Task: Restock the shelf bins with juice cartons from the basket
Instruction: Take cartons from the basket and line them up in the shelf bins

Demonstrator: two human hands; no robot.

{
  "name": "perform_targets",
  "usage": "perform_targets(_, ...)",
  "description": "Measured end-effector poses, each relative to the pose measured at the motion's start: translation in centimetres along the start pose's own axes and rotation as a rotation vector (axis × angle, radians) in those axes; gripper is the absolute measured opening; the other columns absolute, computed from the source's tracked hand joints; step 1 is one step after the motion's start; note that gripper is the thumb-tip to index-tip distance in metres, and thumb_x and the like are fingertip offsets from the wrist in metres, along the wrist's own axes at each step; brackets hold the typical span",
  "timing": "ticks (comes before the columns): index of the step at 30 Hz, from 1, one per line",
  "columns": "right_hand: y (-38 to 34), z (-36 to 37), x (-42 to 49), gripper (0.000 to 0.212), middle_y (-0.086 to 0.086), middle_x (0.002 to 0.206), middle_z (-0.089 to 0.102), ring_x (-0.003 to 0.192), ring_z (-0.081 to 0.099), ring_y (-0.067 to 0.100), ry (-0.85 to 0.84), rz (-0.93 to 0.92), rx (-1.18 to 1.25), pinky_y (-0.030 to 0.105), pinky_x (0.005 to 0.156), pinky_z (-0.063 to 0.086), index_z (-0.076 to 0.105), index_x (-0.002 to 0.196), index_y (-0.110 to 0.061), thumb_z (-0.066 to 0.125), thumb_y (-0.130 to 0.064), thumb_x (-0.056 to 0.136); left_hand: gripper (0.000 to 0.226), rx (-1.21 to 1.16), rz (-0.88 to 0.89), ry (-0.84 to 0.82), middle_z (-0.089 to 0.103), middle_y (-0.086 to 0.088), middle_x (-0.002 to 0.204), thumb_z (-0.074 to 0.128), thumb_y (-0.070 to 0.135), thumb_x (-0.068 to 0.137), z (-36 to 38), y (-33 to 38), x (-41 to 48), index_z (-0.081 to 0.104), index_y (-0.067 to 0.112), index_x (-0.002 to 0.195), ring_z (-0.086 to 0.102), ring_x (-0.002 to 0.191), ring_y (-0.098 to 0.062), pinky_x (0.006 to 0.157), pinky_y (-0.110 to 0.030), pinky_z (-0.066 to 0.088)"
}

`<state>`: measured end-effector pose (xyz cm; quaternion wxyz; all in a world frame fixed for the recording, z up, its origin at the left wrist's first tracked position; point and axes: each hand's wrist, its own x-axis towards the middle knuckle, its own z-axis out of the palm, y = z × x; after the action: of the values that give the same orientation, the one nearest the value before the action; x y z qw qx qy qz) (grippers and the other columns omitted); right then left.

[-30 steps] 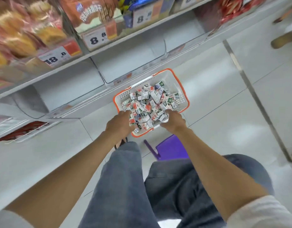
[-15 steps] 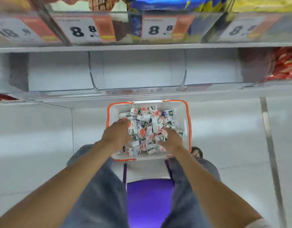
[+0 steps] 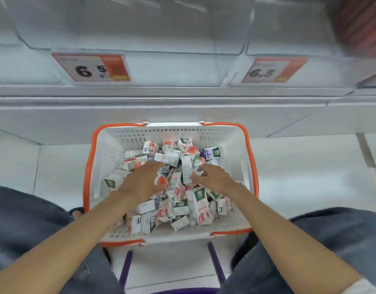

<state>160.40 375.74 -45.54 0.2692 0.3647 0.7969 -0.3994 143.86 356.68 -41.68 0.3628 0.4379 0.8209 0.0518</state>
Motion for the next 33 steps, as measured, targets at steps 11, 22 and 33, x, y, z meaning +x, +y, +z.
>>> perform_targets(11, -3.6, 1.0, -4.5, 0.044, 0.009, 0.093, 0.064, 0.063, 0.056, 0.012, 0.056, -0.083, -0.08, 0.031, 0.068, 0.05, 0.068, 0.093, -0.005, 0.078, -0.044, 0.077, 0.071, -0.222, 0.074, 0.111, 0.04, -0.005, 0.148, 0.069, 0.045, 0.085, 0.3, 1.4, -3.8, 0.037, 0.021, 0.144, 0.05, 0.124, -0.023, 0.103, -0.041, 0.042)
perform_targets(22, -5.8, -1.8, -1.6, 0.046, 0.011, 0.124, 0.064, 0.106, 0.063, 0.023, 0.259, -0.178, 0.37, 0.04, 0.1, 0.049, 0.061, 0.124, -0.011, 0.058, -0.045, 0.093, 0.052, -0.971, -0.108, 0.126, 0.067, -0.007, 0.107, 0.074, 0.003, 0.08, 0.5, 0.5, -0.3, 0.047, 0.013, 0.124, 0.067, 0.095, -0.022, 0.074, -0.035, 0.057)
perform_targets(33, -3.1, 3.9, 3.0, 0.073, 0.015, 0.141, 0.046, 0.115, 0.052, 0.025, 0.146, 0.138, 0.348, 0.027, 0.088, 0.043, 0.038, 0.142, -0.003, 0.075, -0.019, 0.081, 0.041, -1.155, -0.244, 0.11, 0.068, -0.003, 0.101, 0.073, 0.002, 0.082, 2.2, -4.1, 0.1, 0.051, 0.016, 0.114, 0.07, 0.067, -0.009, 0.047, -0.022, 0.053)
